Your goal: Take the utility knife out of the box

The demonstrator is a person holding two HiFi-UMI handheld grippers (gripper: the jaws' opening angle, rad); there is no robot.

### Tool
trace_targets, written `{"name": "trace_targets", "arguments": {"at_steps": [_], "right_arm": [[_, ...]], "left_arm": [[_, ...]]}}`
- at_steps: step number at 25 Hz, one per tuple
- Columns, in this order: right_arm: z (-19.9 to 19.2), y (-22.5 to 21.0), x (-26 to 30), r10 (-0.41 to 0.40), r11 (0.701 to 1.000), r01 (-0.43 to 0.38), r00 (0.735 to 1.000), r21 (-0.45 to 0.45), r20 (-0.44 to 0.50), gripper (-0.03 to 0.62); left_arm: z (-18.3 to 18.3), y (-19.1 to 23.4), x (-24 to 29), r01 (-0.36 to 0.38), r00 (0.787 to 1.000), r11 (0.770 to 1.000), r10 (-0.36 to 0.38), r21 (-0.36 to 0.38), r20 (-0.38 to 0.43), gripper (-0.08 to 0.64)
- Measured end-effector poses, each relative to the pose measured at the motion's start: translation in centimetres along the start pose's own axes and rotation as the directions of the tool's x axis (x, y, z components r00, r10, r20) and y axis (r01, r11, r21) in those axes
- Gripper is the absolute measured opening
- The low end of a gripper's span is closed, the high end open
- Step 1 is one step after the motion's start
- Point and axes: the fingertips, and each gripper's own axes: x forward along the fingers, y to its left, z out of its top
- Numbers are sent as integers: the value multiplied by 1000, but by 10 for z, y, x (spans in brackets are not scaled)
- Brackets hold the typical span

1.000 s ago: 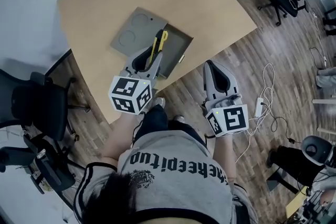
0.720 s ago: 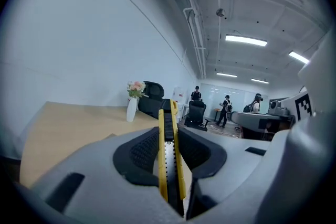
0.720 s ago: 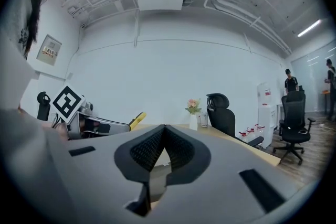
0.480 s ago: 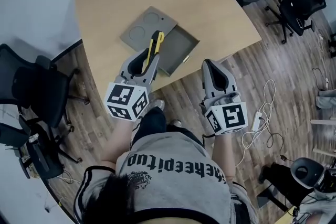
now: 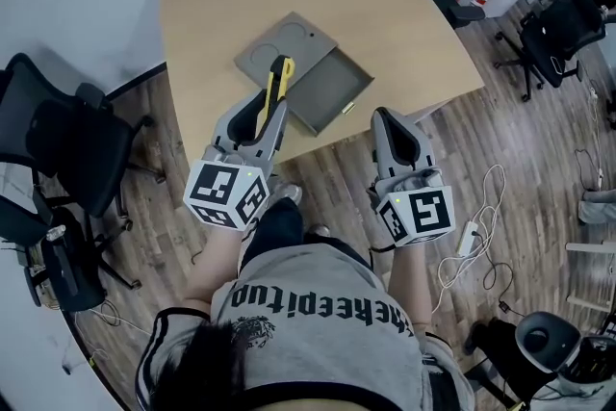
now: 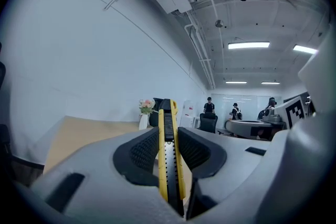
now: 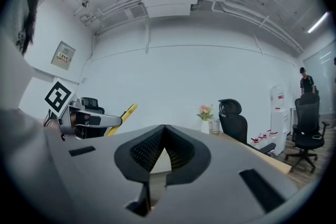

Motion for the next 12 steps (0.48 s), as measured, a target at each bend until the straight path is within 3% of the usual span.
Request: {"name": "trace_targets", "arguments": {"at_steps": [12], "right_arm": [[4,22,-13,58,998,-58,998,-13,12,6]], "left_arm": [[13,-8,-42,-62,994,998,59,22,90,123]]}}
